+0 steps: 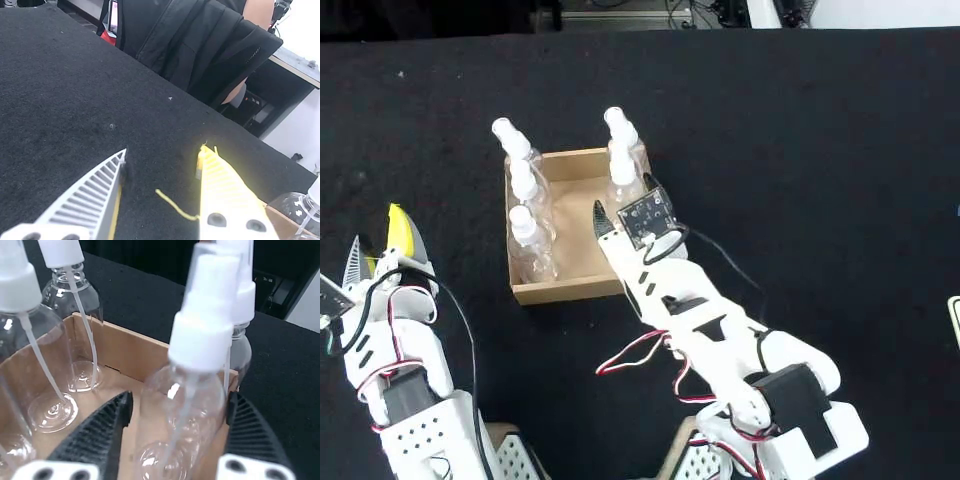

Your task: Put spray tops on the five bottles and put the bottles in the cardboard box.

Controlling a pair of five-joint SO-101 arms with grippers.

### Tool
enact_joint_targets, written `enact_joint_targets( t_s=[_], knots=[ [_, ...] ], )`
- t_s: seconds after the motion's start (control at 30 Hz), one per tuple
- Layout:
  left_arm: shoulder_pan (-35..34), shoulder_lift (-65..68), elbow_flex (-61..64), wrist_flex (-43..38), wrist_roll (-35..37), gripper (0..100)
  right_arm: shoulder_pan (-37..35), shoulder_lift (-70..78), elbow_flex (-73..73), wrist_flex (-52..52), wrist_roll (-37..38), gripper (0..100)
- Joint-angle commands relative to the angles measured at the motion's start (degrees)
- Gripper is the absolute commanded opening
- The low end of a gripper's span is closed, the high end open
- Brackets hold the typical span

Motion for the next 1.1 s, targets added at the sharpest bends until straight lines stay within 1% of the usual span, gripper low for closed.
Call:
enact_joint_targets(
  t_s=[0.0,0.37,0.5,0.67,0.93,1.0,1.07],
  knots=[
    [-0.13,-0.18,1.27,-1.14,0.09,21,-0.88,0.13,-0.13,-1.41,0.53,24.0],
    [-0.13,-0.18,1.27,-1.14,0.09,21,-0.88,-0.31,-0.13,-1.76,0.53,24.0],
    [-0.13,-0.18,1.27,-1.14,0.09,21,-0.79,-5.58,0.31,-0.79,0.44,24.0],
    [-0.13,-0.18,1.27,-1.14,0.09,21,-0.79,-10.86,-0.92,5.98,0.09,24.0],
    [-0.13,-0.18,1.27,-1.14,0.09,21,-0.62,-18.42,-3.65,7.47,0.35,24.0],
    [-0.13,-0.18,1.27,-1.14,0.09,21,-0.53,-23.25,-5.14,12.13,0.35,24.0],
    [-0.13,-0.18,1.27,-1.14,0.09,21,-0.44,-29.14,-8.92,20.22,0.35,24.0]
  ],
)
